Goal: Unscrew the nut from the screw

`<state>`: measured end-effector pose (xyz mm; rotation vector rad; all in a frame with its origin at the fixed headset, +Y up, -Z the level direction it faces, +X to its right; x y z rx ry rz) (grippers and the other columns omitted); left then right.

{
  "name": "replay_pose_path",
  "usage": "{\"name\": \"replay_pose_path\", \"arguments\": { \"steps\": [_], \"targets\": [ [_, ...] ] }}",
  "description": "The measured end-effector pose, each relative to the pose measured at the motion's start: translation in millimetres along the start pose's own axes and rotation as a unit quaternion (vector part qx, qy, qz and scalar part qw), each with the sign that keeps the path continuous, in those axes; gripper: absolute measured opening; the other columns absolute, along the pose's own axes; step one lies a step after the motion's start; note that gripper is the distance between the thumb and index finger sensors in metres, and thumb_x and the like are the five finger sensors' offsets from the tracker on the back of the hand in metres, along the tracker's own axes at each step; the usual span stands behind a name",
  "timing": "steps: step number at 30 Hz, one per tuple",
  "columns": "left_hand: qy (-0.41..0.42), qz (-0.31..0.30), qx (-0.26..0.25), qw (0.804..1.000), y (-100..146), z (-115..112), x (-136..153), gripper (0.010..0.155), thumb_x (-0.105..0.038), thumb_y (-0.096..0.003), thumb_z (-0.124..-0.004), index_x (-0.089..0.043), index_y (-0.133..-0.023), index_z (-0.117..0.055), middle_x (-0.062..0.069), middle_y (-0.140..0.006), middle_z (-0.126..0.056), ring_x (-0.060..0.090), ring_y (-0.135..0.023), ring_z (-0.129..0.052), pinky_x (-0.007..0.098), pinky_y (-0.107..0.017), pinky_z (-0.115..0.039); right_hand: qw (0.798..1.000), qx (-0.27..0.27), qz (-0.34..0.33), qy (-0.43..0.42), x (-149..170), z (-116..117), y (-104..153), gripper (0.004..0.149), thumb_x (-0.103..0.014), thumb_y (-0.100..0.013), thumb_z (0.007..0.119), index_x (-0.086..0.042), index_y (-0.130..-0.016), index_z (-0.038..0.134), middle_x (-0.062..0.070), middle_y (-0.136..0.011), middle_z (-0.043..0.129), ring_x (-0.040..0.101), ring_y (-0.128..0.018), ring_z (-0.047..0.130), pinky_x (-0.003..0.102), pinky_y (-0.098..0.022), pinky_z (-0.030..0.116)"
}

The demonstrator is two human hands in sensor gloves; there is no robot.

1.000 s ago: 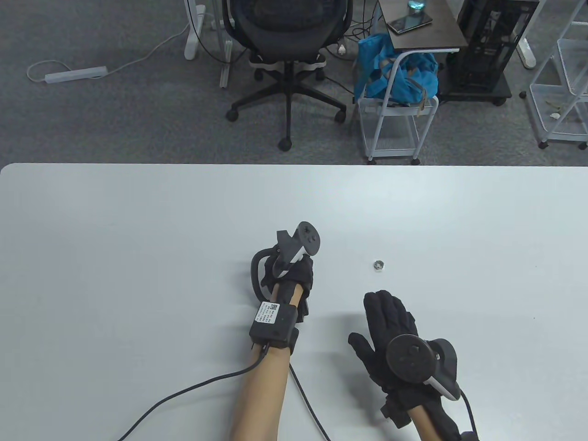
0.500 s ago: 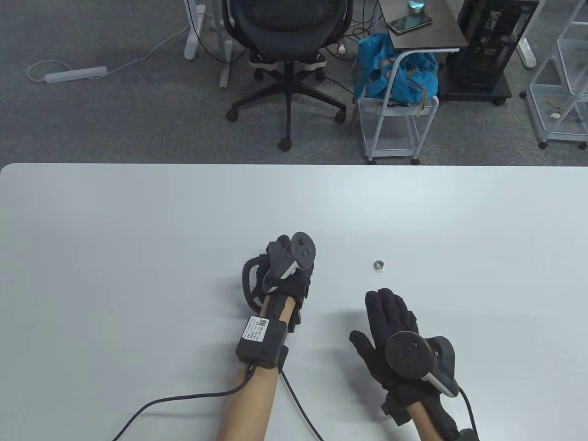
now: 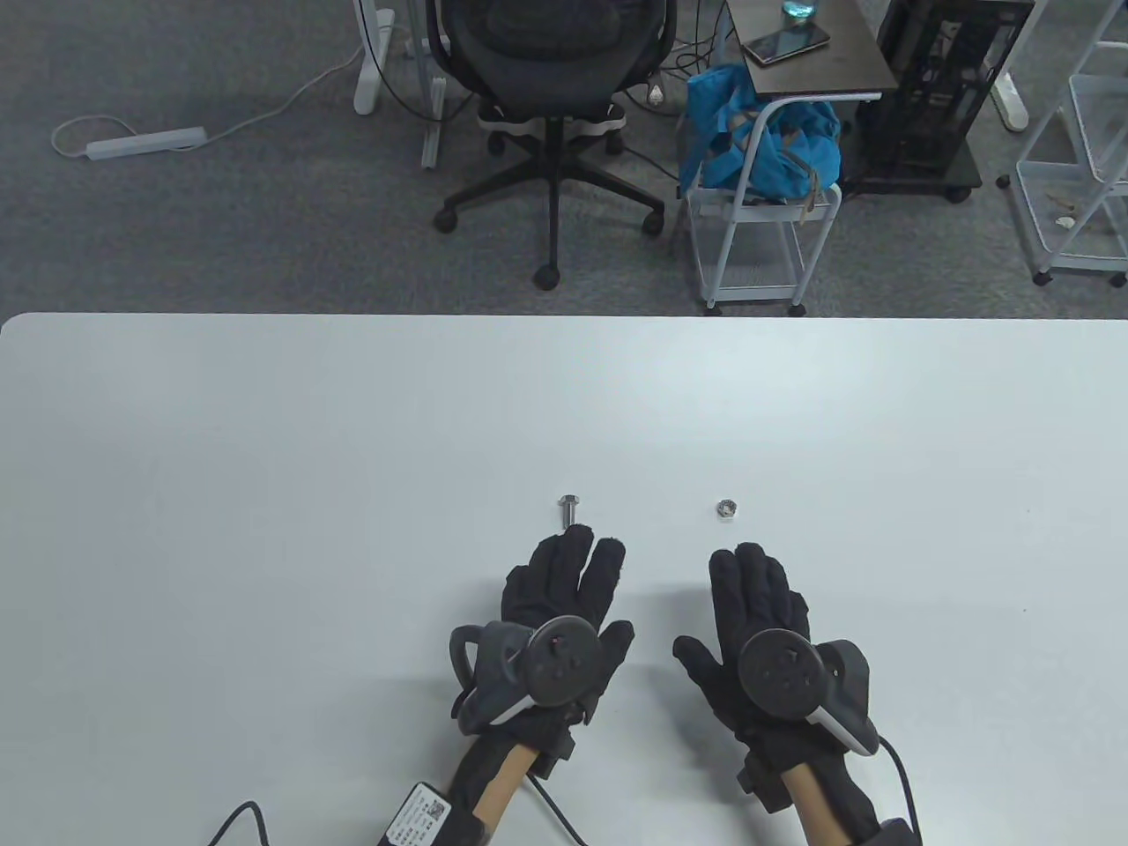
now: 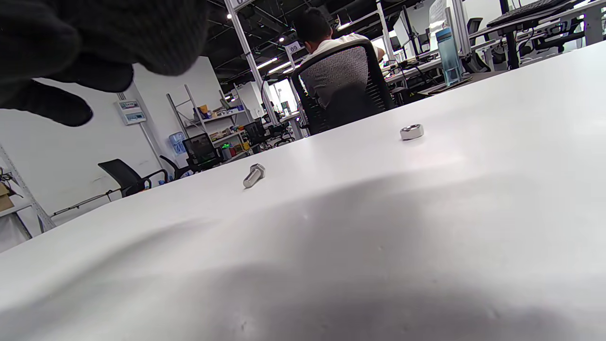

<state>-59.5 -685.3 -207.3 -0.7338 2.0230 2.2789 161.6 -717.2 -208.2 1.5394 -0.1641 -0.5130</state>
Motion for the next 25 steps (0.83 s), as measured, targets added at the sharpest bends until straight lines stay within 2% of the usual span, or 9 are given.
{"name": "replay_pose_path", "arguments": {
  "steps": [3, 8, 25],
  "targets": [
    [-0.006, -0.004, -0.009, 1.0, 6, -8, 5, 0.083, -0.055, -0.0485, -0.077, -0.029, -0.118, -0.04, 0.016, -0.125, -0.039, 0.044, -0.113, -0.045, 0.07, -0.074, -0.048, 1.0, -0.006, -0.001, 0.006, -1, 3, 1, 0.094, -0.055, -0.055, 0.07, -0.012, -0.116, 0.014, 0.024, -0.119, 0.01, 0.054, -0.108, 0.022, 0.074, -0.07, 0.034],
    [0.014, 0.0, 0.013, 1.0, 9, -19, 18, 0.082, -0.054, -0.0486, -0.077, -0.029, -0.118, -0.04, 0.016, -0.125, -0.038, 0.044, -0.114, -0.044, 0.071, -0.074, -0.046, 1.0, -0.01, -0.002, 0.006, -1, 6, 2, 0.094, -0.055, -0.055, 0.069, -0.012, -0.116, 0.014, 0.023, -0.119, 0.01, 0.054, -0.108, 0.021, 0.073, -0.07, 0.034],
    [0.017, -0.012, 0.01, 1.0, 10, -21, 18, 0.081, -0.054, -0.0487, -0.076, -0.028, -0.117, -0.043, 0.016, -0.124, -0.041, 0.044, -0.112, -0.046, 0.07, -0.073, -0.047, 0.999, -0.036, -0.007, 0.016, -5, 15, 2, 0.092, -0.055, -0.055, 0.069, -0.012, -0.116, 0.016, 0.022, -0.12, 0.014, 0.053, -0.108, 0.023, 0.073, -0.07, 0.035]
  ]
}}
Point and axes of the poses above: the tracker on the back of each hand, its own x axis roughly to the little-finger side, its own y axis roughly from the fingertips to the wrist, z = x × y, the point moved 2 cm from there along -y, roughly from the wrist to the fingertips
